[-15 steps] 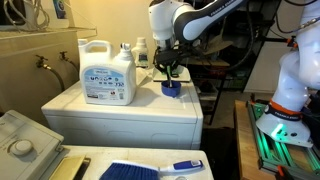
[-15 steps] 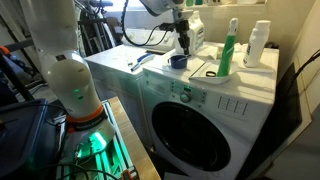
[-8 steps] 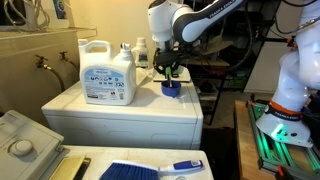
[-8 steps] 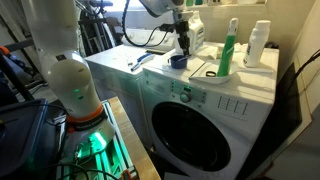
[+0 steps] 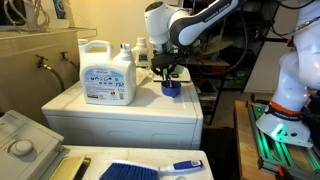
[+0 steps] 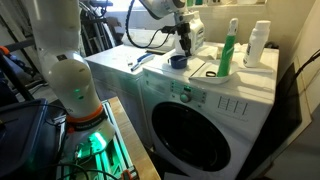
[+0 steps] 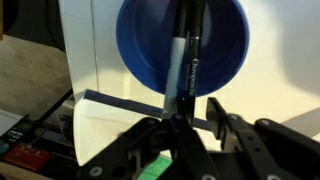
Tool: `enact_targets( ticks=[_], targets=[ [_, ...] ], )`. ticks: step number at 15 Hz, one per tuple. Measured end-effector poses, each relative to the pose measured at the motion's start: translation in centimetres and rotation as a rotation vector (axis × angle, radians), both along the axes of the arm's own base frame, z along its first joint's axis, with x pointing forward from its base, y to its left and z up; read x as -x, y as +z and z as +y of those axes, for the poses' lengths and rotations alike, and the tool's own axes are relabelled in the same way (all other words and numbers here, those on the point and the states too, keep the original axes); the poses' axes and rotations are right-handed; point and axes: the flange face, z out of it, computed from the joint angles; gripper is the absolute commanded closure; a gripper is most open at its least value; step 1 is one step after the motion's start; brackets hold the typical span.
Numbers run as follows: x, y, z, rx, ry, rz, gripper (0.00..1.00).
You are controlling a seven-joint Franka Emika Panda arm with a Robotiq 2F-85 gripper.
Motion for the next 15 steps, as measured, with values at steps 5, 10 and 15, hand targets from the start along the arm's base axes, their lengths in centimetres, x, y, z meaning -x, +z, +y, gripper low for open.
enact_targets(
  ticks=[5, 10, 15],
  targets=[
    [-0.8, -0.9, -0.6, 0.014, -0.018, 0.001, 0.99],
    [-1.3, -0.6, -1.1, 0.014, -0.026, -0.010, 0.95],
    [-1.5, 5.0, -0.5, -0.044, 0.058, -0.171, 0.96]
  ],
)
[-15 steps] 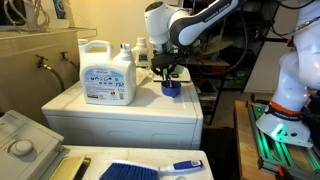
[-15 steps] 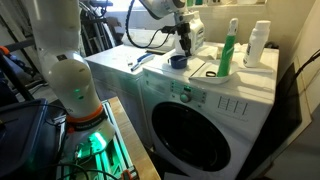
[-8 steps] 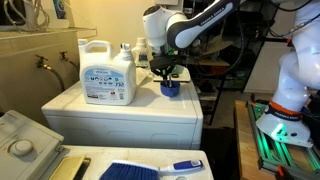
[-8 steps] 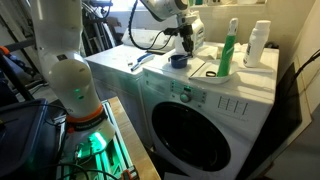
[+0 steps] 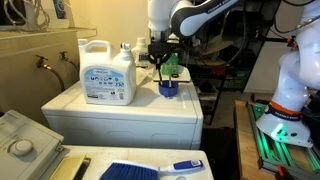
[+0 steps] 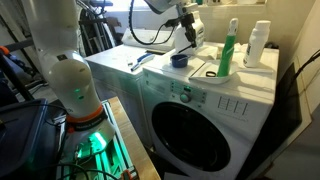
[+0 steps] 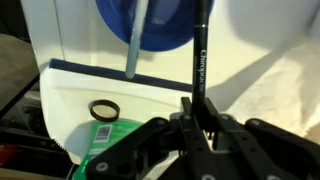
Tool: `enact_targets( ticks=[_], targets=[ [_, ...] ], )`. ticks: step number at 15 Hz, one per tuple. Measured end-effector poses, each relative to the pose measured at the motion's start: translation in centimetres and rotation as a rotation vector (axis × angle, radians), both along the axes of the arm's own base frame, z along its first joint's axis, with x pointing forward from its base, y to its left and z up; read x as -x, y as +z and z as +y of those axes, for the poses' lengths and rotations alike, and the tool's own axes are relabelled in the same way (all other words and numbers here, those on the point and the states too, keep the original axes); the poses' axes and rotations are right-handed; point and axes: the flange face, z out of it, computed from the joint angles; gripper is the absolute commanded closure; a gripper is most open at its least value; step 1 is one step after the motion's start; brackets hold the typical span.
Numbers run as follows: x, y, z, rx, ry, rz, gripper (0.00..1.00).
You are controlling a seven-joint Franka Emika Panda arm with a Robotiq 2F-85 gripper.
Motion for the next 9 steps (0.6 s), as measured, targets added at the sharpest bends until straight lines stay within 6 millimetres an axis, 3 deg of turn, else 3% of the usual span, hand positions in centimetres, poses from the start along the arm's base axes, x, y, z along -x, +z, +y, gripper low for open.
enact_targets(
  ticks=[4, 8, 9],
  targets=[
    [4.2, 5.3, 2.2, -0.073, 0.163, -0.172, 0.96],
    [11.4, 6.8, 7.9, -0.142, 0.364, -0.303, 0.96],
    [13.3, 6.9, 9.4, -0.163, 0.418, -0.323, 0.86]
  ],
)
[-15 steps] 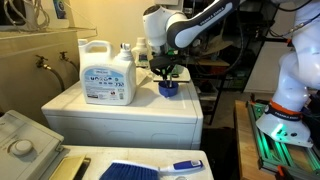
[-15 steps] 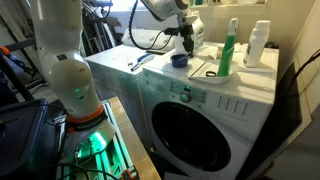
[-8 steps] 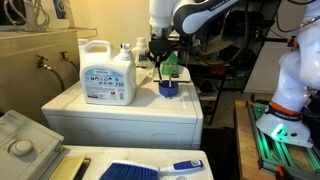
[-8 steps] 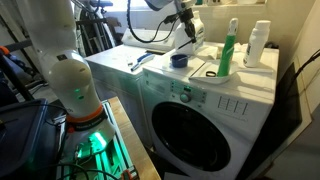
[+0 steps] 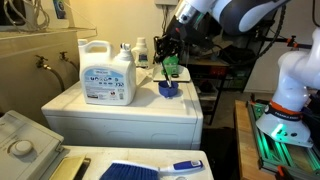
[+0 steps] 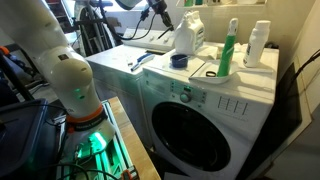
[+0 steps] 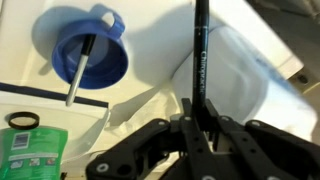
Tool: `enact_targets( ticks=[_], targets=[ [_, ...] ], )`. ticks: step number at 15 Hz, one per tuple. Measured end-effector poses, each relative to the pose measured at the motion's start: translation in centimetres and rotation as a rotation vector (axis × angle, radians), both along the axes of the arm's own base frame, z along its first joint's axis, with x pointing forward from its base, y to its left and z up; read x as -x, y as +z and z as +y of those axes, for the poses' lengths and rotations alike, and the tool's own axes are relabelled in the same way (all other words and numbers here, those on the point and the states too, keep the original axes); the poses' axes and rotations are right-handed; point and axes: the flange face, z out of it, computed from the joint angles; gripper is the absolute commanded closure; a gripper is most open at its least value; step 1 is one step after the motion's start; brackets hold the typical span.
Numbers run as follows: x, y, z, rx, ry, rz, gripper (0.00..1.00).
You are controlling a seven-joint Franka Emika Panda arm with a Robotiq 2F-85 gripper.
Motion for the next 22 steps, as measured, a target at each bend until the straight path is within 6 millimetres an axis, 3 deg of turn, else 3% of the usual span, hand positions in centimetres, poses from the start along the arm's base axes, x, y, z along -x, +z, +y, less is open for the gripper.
enact_targets(
  ticks=[3, 4, 5, 8, 10, 13, 15, 16, 19, 20, 22],
  targets=[
    [3.7, 0.5, 2.4, -0.034, 0.108, -0.041, 0.86],
    [3.9, 0.6, 2.3, -0.033, 0.112, -0.045, 0.86],
    [4.0, 0.7, 2.1, -0.032, 0.114, -0.047, 0.96],
    [4.1, 0.7, 2.6, -0.038, 0.140, -0.062, 0.96],
    [5.7, 1.2, 6.2, -0.078, 0.247, -0.120, 0.96],
    [10.1, 1.9, 12.7, -0.123, 0.428, -0.188, 0.96],
    [13.2, 1.9, 15.9, -0.143, 0.547, -0.213, 0.96],
    [14.3, 1.7, 17.0, -0.137, 0.606, -0.223, 0.86],
    [15.4, 0.4, 18.5, -0.100, 0.712, -0.232, 0.86],
    [15.2, 0.2, 18.5, -0.096, 0.721, -0.230, 0.96],
    [15.1, 0.0, 18.6, -0.093, 0.725, -0.228, 0.96]
  ],
)
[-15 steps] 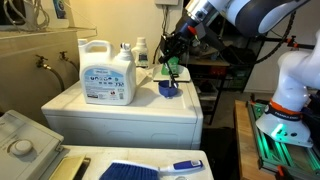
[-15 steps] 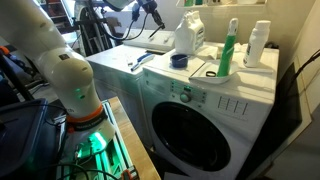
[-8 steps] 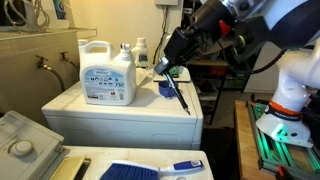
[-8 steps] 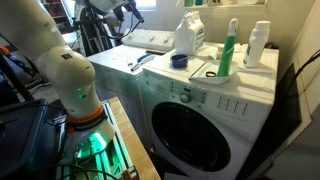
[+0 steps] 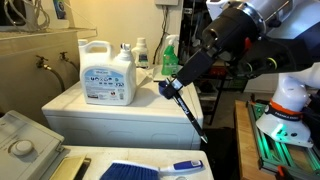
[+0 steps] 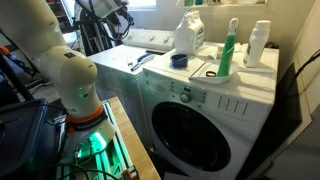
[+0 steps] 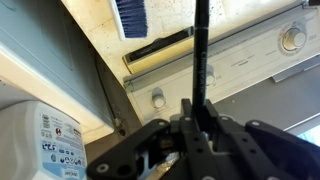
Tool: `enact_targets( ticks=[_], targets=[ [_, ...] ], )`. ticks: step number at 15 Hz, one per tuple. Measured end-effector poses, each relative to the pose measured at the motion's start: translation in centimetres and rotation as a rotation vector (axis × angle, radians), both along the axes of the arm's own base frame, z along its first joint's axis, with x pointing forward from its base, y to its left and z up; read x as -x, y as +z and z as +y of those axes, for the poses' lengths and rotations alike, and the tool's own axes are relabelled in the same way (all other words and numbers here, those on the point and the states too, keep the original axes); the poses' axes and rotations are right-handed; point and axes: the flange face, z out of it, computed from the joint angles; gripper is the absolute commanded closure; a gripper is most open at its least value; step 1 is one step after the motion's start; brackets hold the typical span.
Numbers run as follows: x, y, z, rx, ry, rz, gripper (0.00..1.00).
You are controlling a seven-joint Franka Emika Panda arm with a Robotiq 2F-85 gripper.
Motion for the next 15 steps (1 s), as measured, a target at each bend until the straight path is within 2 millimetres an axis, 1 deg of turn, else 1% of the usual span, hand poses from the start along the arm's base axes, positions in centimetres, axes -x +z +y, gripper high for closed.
enact_targets(
  ticks=[2, 6, 8, 10, 13, 15],
  targets=[
    [0.2, -0.5, 0.4, 0.005, 0.009, 0.009, 0.96],
    [1.5, -3.2, 2.1, 0.015, 0.048, 0.055, 0.96],
    [1.7, -4.2, 2.6, 0.001, 0.049, 0.071, 0.96],
    [1.4, -4.5, 2.7, -0.018, 0.039, 0.070, 0.96],
    [0.2, -4.1, 3.0, -0.037, 0.021, 0.043, 0.96],
    [-0.3, -4.7, 3.4, -0.028, 0.030, 0.032, 0.96]
  ],
)
